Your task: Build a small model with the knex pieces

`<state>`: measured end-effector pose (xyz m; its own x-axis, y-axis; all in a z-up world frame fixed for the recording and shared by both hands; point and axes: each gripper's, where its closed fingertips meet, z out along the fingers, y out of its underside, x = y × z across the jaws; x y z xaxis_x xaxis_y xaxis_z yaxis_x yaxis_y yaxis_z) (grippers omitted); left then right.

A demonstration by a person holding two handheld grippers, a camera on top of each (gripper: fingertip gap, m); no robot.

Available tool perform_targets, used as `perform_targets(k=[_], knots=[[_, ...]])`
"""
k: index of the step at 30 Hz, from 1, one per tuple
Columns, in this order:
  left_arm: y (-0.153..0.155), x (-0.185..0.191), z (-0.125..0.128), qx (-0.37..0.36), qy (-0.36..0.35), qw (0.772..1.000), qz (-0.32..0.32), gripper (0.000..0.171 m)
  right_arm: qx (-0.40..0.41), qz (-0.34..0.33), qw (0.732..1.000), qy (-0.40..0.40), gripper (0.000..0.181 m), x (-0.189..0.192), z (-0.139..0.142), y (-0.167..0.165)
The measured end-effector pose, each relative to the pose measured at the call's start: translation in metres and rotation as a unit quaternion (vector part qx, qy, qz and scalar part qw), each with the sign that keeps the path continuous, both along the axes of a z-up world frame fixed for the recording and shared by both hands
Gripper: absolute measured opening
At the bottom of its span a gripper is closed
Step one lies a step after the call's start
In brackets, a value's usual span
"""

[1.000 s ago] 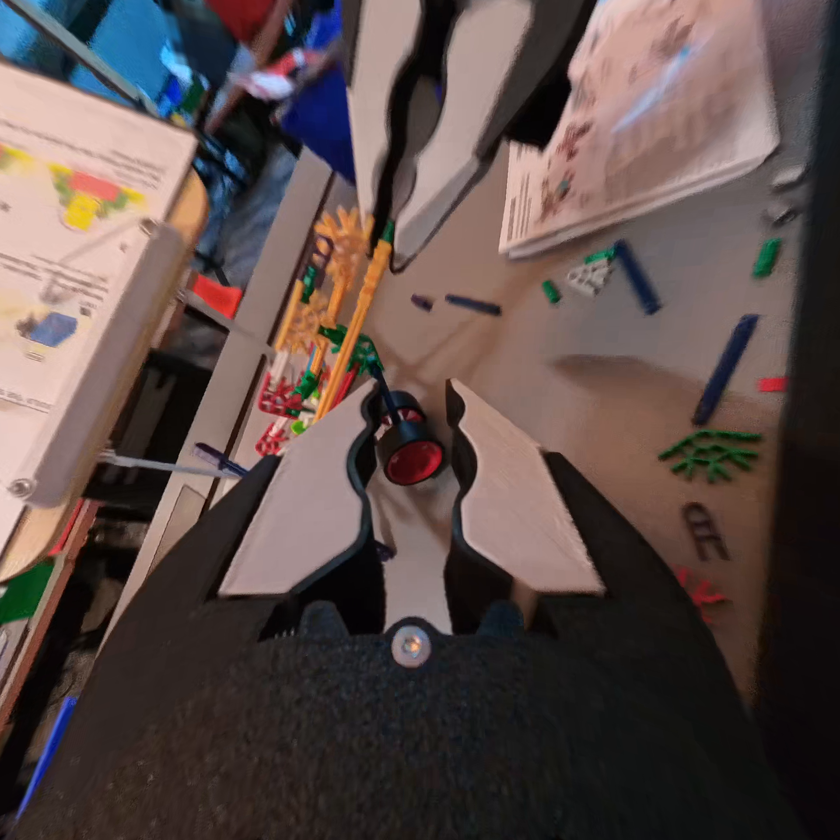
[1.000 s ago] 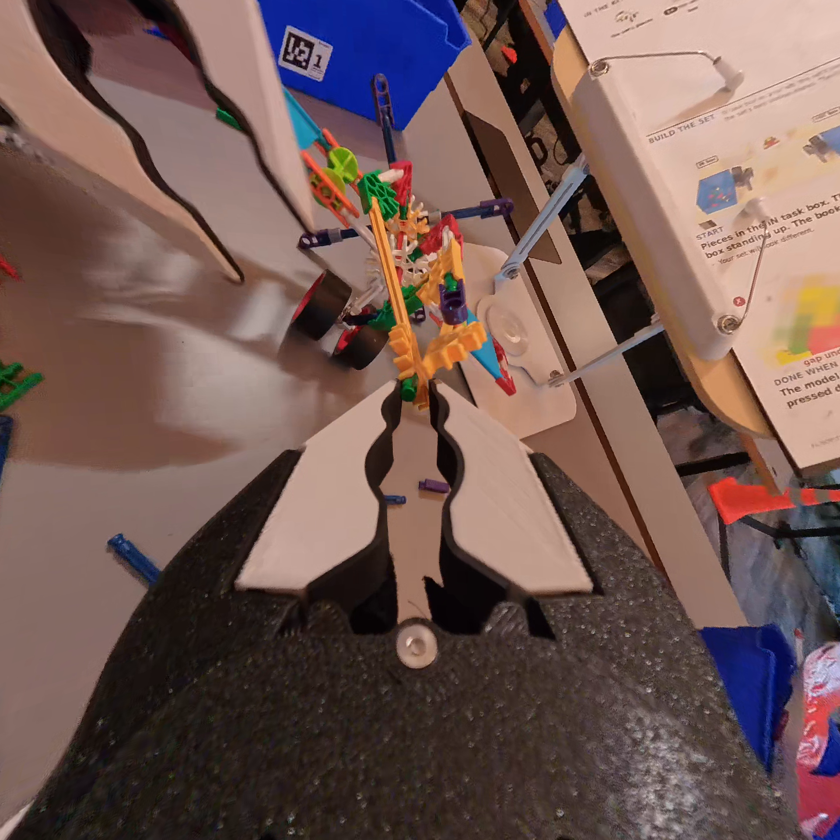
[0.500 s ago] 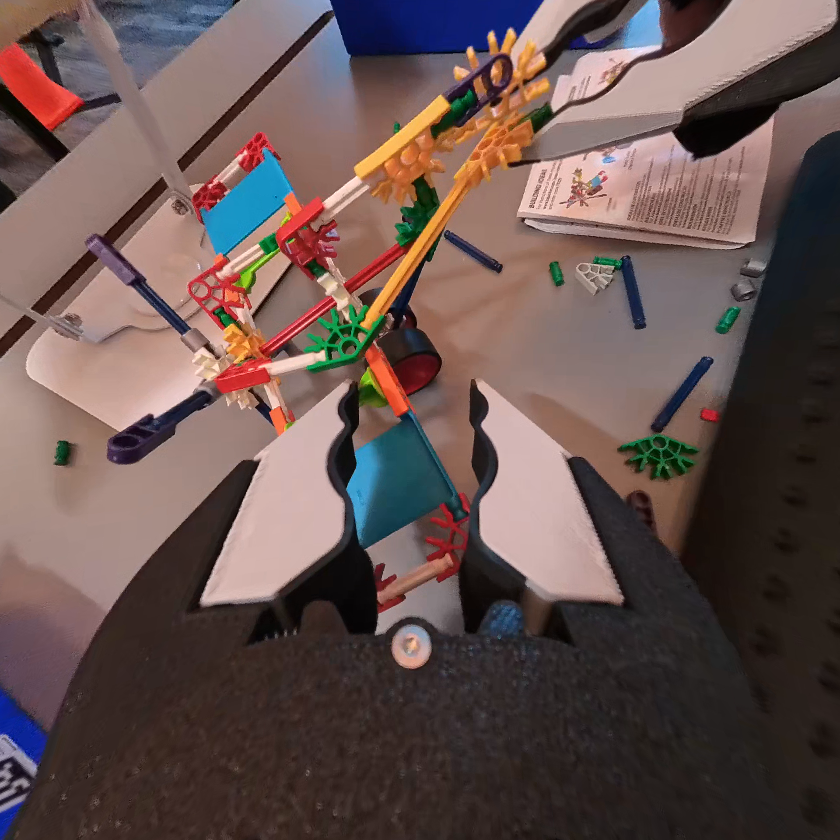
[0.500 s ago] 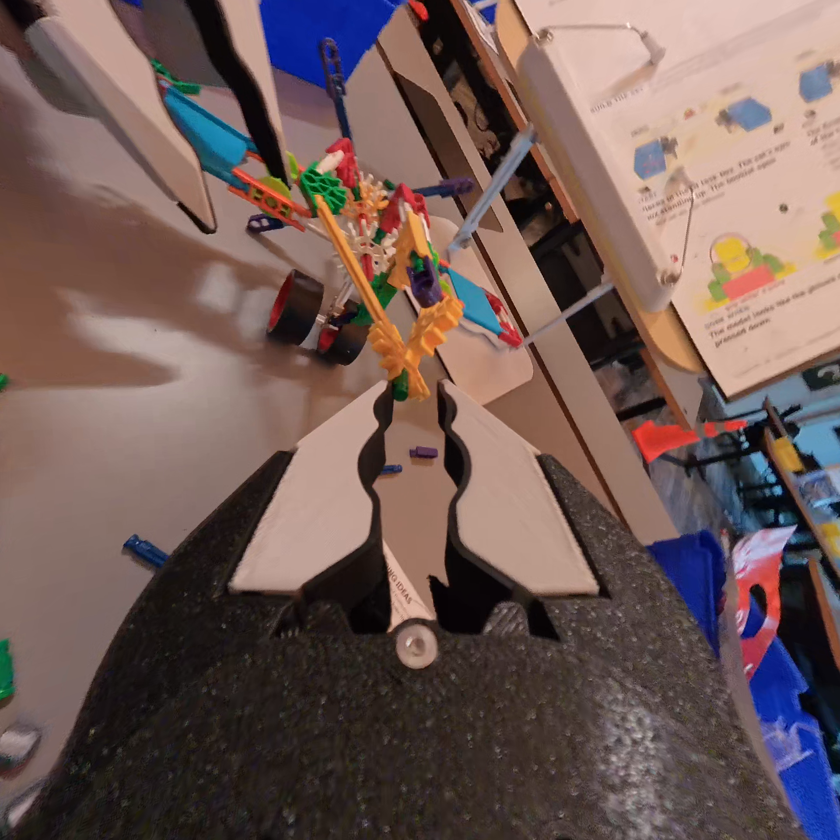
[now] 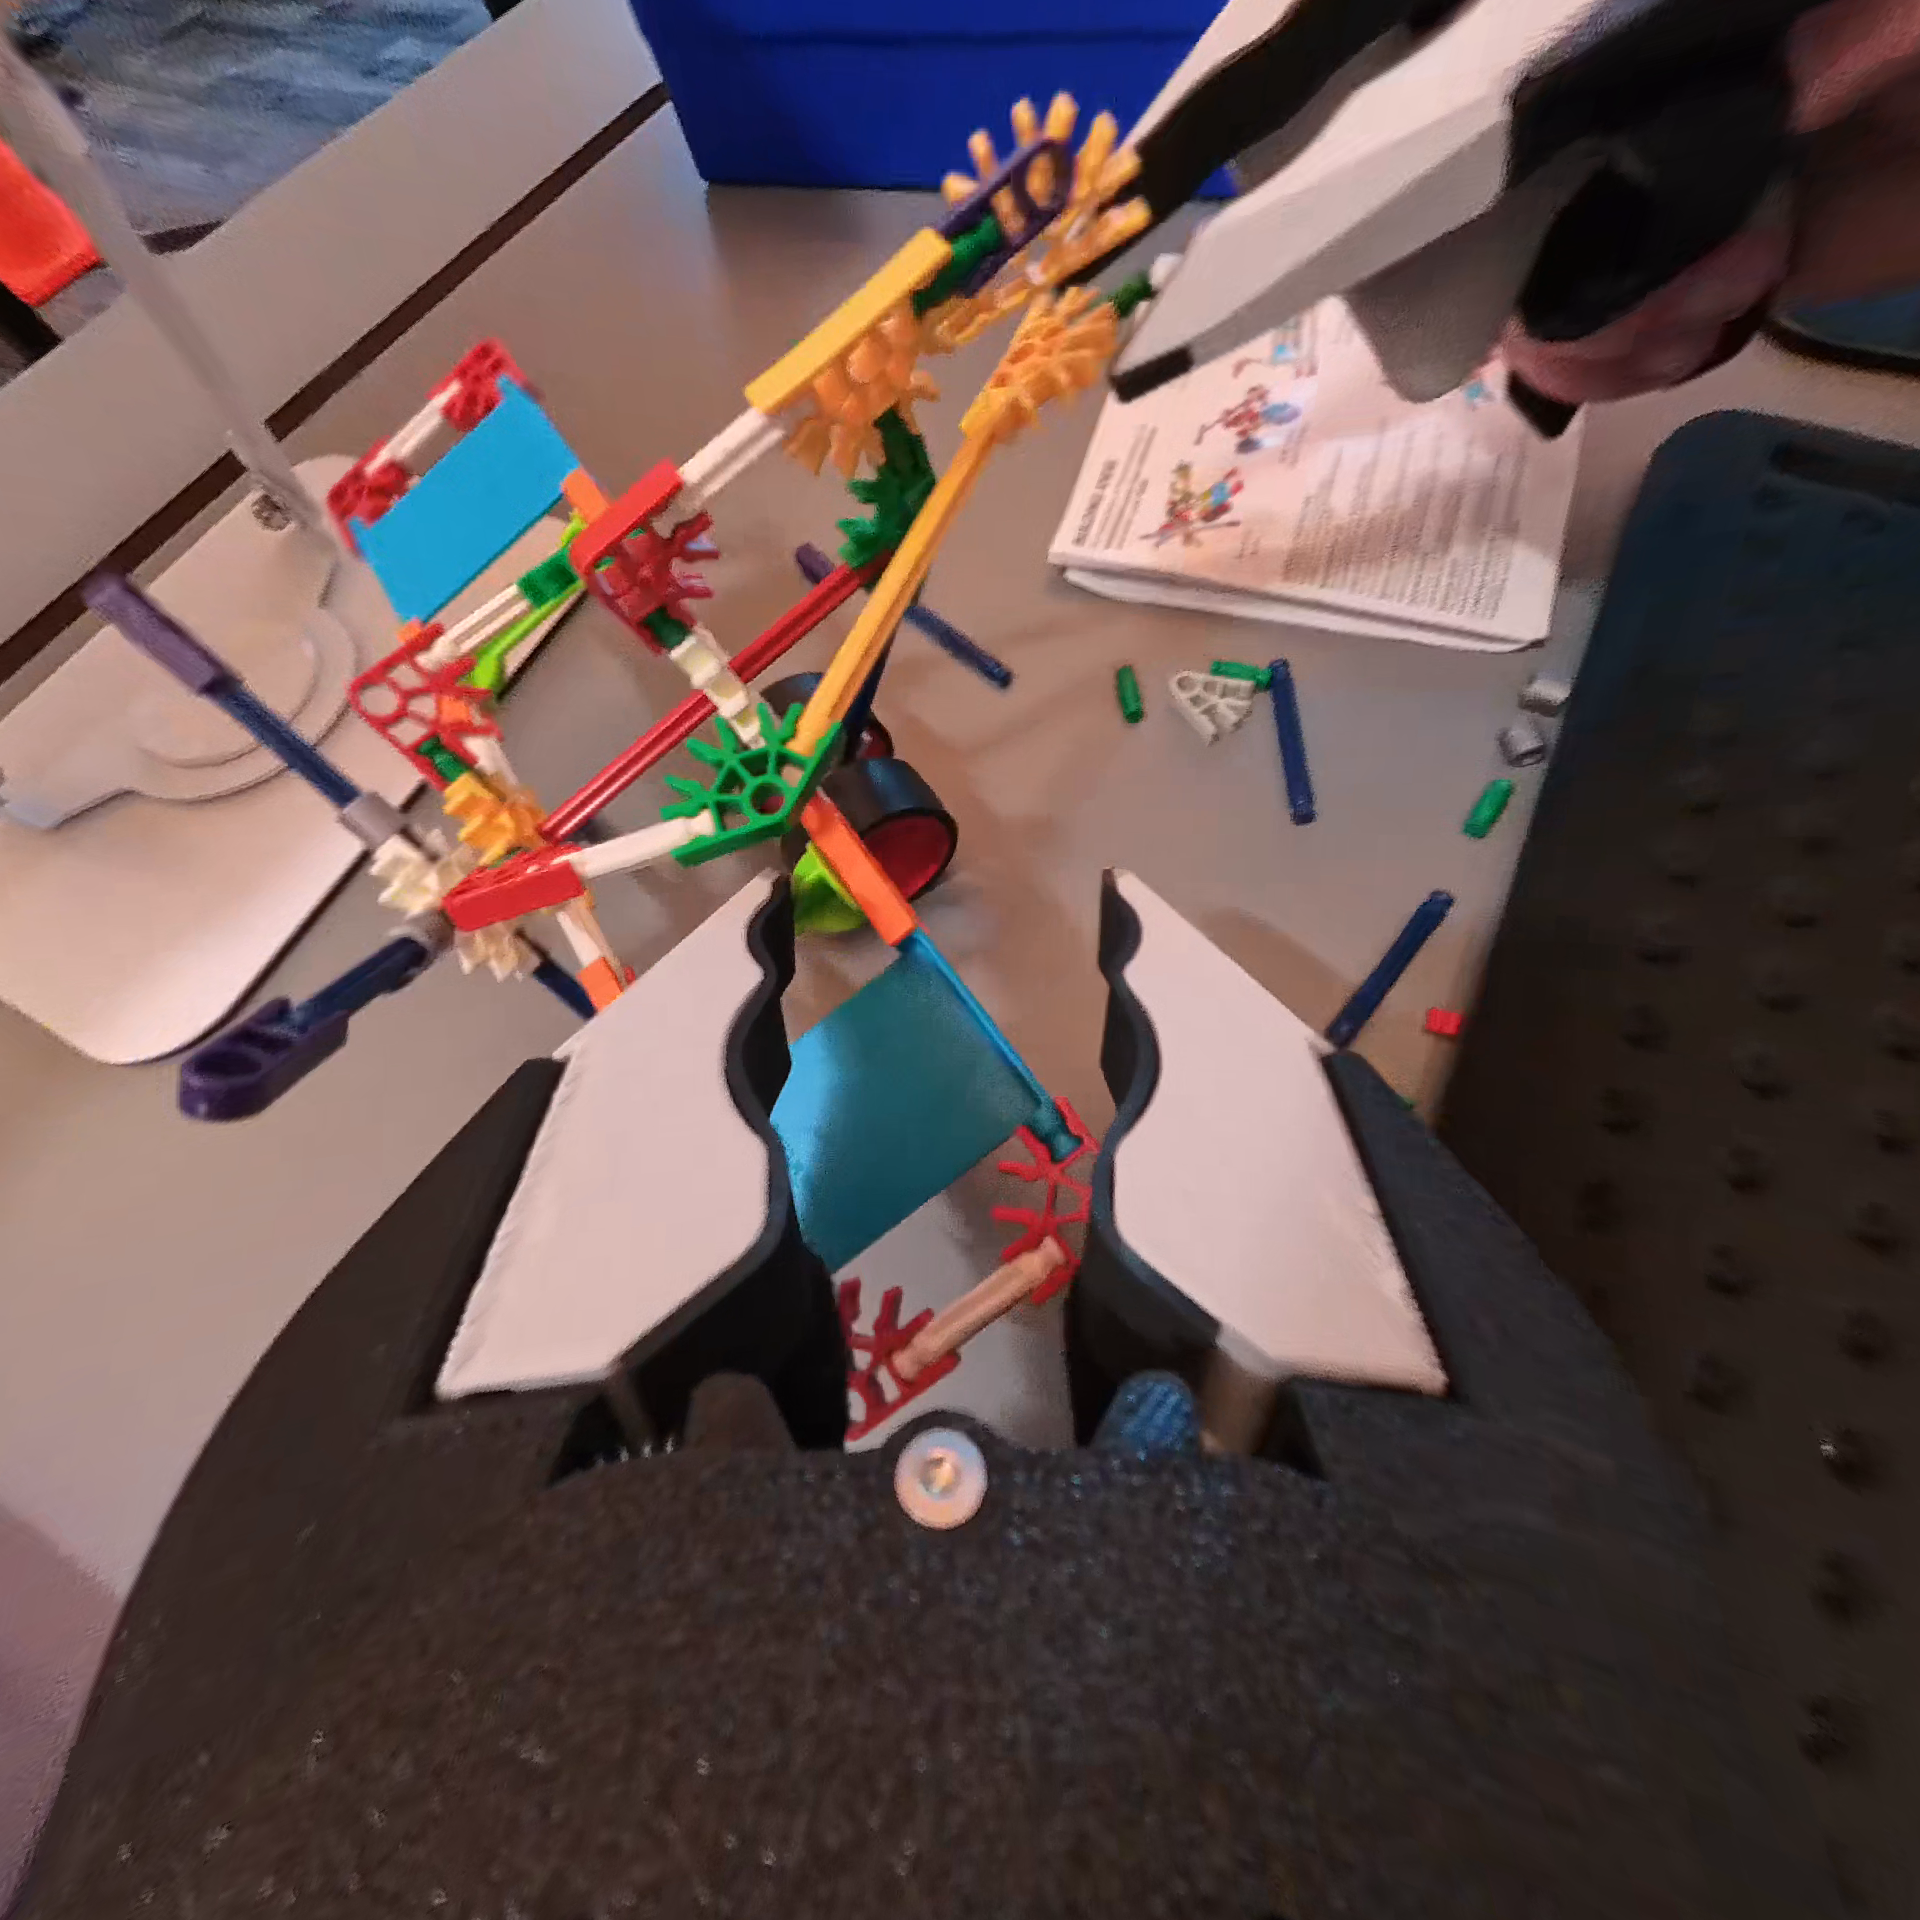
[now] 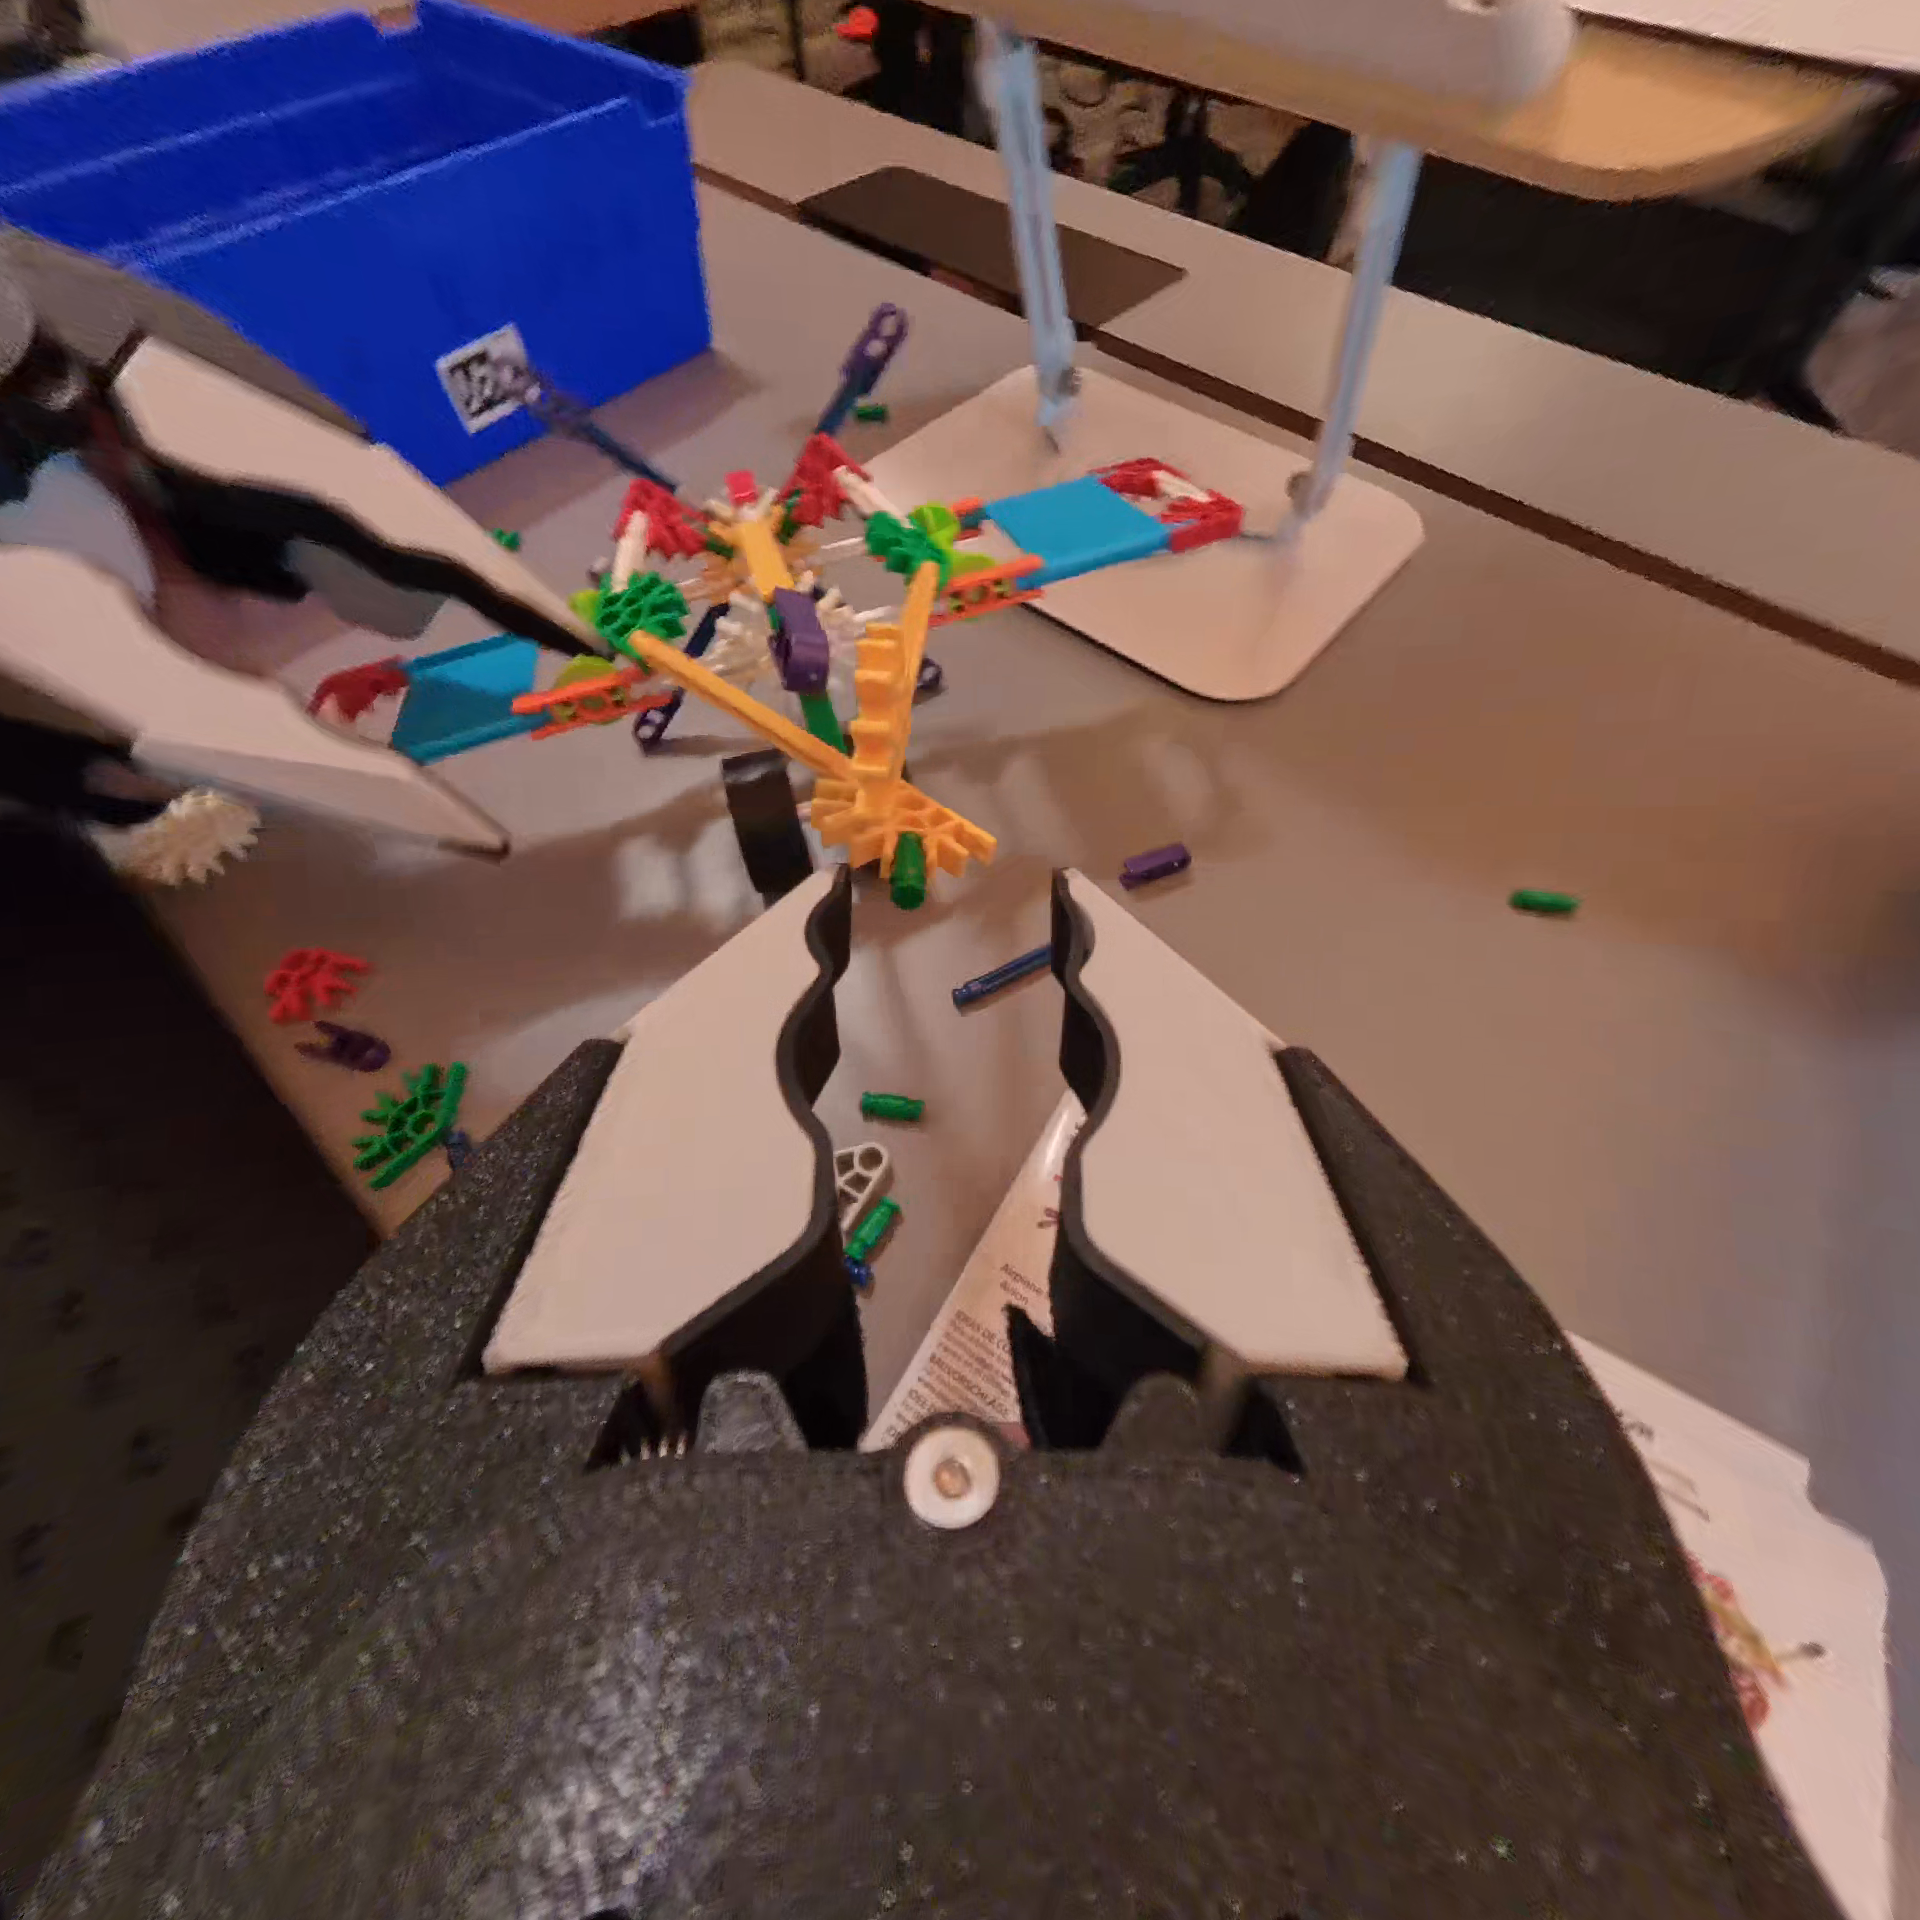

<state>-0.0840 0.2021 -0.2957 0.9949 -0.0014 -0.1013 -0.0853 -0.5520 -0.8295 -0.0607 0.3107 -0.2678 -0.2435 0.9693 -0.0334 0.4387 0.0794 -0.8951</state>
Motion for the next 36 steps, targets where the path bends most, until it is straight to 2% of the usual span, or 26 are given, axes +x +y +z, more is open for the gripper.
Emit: perform_targets(k=[5,8,14,19,25,27,28,30,32,34,36], knots=[[0.011,0.017,-0.001,-0.003,0.007,1.000,-0.012,0.063,-0.201,0.019,0.979,-0.003,0.036,0.005,0.008,0.000],[0.018,0.028,-0.001,0.002,0.002,1.000,-0.021,0.066,-0.246,0.008,0.969,-0.015,0.033,0.002,0.003,0.005],[0.025,0.034,0.001,0.007,0.003,1.000,-0.016,0.069,-0.233,-0.035,0.971,-0.026,0.031,0.006,-0.012,0.018],[0.029,0.037,0.003,0.012,-0.007,1.000,-0.014,0.066,-0.238,-0.056,0.970,-0.018,0.042,0.017,-0.015,0.023],[0.035,0.042,0.001,0.011,-0.003,1.000,-0.017,0.068,-0.272,-0.057,0.960,-0.024,0.029,0.015,-0.020,0.024],[0.035,0.043,0.000,0.008,-0.003,1.000,-0.019,0.067,-0.284,-0.060,0.957,-0.016,0.033,0.019,-0.019,0.024],[0.035,0.042,0.001,0.009,0.000,1.000,-0.016,0.067,-0.283,-0.061,0.957,-0.012,0.040,0.023,-0.018,0.025],[0.034,0.043,0.004,0.012,0.002,1.000,-0.021,0.067,-0.265,-0.056,0.962,0.014,0.049,0.030,-0.011,0.026],[0.034,0.045,0.009,0.016,0.007,0.999,-0.027,0.067,-0.249,-0.034,0.967,0.038,0.048,0.038,0.001,0.025],[0.033,0.044,0.013,0.014,0.022,0.999,-0.036,0.066,-0.195,-0.017,0.980,0.045,0.044,0.042,0.004,0.025],[0.032,0.042,0.023,0.019,0.040,0.998,-0.048,0.060,-0.108,0.001,0.994,0.029,0.044,0.043,-0.003,0.027]])
